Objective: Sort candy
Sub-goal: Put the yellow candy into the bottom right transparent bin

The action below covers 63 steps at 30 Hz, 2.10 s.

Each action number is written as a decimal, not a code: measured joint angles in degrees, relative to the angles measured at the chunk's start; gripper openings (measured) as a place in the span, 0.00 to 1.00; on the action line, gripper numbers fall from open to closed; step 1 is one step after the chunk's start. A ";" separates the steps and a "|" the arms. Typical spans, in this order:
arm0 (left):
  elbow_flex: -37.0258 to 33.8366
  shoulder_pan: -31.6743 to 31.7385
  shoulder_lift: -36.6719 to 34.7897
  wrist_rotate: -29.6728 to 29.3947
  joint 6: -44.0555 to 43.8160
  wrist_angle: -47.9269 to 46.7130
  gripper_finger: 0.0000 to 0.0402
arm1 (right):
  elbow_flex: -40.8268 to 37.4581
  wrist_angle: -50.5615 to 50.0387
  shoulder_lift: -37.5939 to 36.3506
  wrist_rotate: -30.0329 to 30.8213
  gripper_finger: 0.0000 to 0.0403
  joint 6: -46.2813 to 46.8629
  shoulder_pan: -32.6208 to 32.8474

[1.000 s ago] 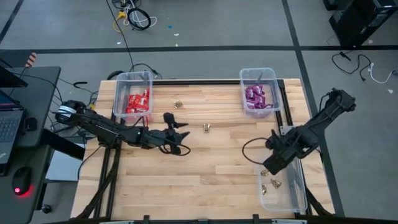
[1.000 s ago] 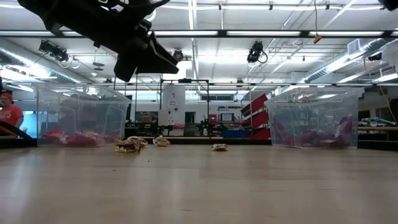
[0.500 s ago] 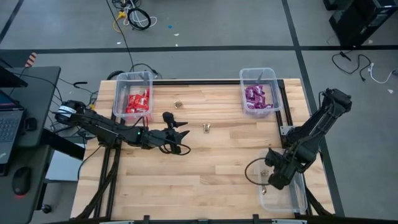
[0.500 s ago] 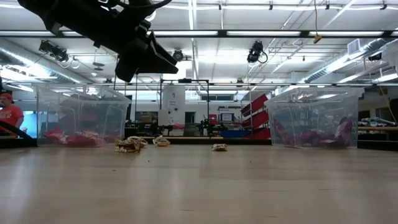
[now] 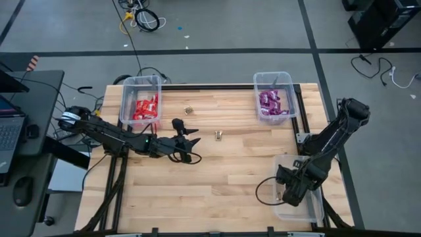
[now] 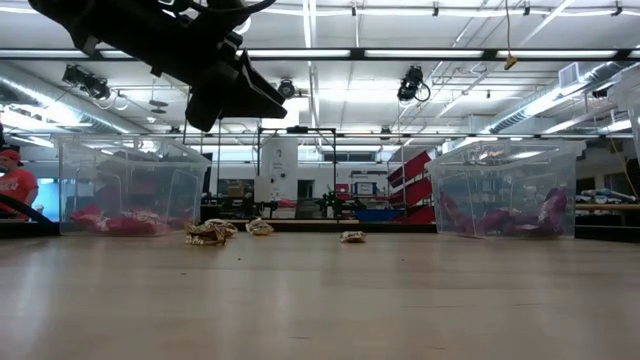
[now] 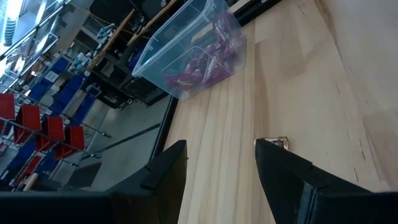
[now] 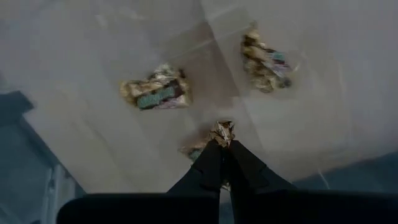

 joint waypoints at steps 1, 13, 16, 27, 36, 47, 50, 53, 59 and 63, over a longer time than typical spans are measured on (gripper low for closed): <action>0.00 0.00 0.00 0.00 0.00 0.01 0.48 | 0.01 0.63 0.45 0.01 0.02 0.00 0.00; 0.00 0.00 0.00 0.11 -0.18 0.05 0.48 | 0.04 1.29 2.07 -0.02 0.02 0.00 0.02; 0.00 0.00 0.00 0.20 -0.78 0.03 0.48 | 0.04 1.29 2.07 -0.02 0.03 -0.04 0.02; 0.00 0.00 0.00 0.39 -1.18 -0.17 0.48 | 0.04 1.24 2.07 -0.02 0.10 -0.03 0.02; 0.00 0.00 0.00 0.39 -1.18 -0.17 0.48 | 0.08 1.39 1.82 -4.71 0.14 3.57 0.00; 0.00 0.00 0.00 14.45 -1.83 -3.15 0.48 | 9.07 -3.61 1.46 -5.16 0.12 9.76 0.00; 0.00 -0.02 0.00 16.45 -2.82 -5.20 0.48 | 13.07 -6.72 1.46 -4.90 0.12 12.72 0.00; 0.00 -0.02 0.00 16.76 -3.45 -8.30 0.48 | 17.59 -9.92 1.46 -4.78 0.12 15.05 0.00; 0.00 -0.02 0.00 16.92 -5.93 -15.74 0.48 | 27.13 -17.92 1.46 -0.57 0.09 18.31 0.00; 0.00 -0.02 0.00 16.19 -7.39 -21.57 0.48 | 31.83 -22.06 1.46 6.72 0.07 17.13 -0.93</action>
